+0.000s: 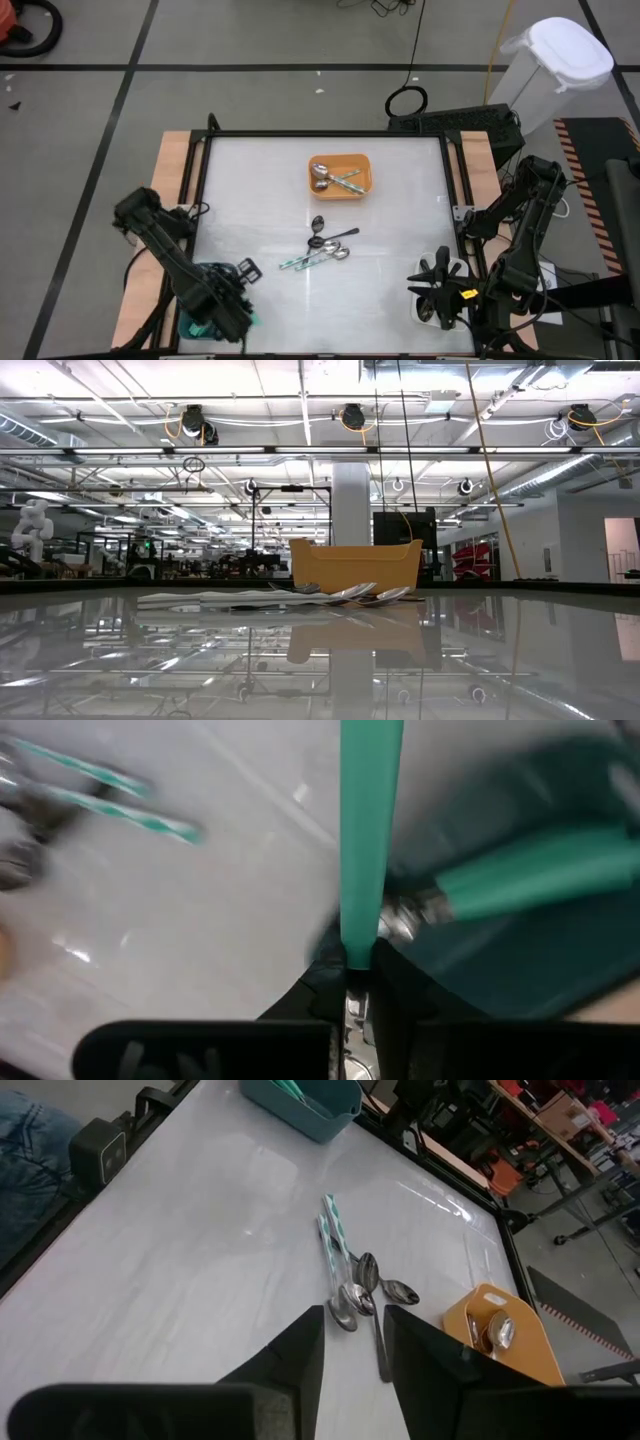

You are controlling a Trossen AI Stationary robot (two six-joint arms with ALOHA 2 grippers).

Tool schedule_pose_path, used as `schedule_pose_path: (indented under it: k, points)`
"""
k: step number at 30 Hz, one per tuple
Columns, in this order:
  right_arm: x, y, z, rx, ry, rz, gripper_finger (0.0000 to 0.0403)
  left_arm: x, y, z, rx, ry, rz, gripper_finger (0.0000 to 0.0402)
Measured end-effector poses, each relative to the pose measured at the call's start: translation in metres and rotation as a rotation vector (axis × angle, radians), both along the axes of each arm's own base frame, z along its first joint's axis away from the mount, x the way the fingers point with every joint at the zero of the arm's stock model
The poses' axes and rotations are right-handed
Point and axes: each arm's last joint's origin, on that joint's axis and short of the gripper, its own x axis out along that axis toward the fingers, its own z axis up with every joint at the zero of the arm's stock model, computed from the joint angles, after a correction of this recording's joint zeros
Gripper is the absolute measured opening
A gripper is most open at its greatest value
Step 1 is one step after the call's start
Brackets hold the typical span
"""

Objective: Sort silverware by color (type)
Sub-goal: Put the green spoon into the blue bin

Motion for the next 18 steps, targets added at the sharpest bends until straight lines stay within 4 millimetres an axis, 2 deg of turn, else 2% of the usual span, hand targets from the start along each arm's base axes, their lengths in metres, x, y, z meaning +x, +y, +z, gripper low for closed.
schedule_pose_path:
  k: [5, 18]
  points:
    - [0.0, 0.0, 0.0, 0.005, -0.001, -0.003, 0.01, -0.025, 0.002, -0.02, 0.015, 0.122, -0.085, 0.002]
    - [0.001, 0.001, 0.001, 0.013, -0.01, 0.0, 0.01, -0.042, -0.007, -0.039, 0.061, 0.195, -0.258, 0.0032]
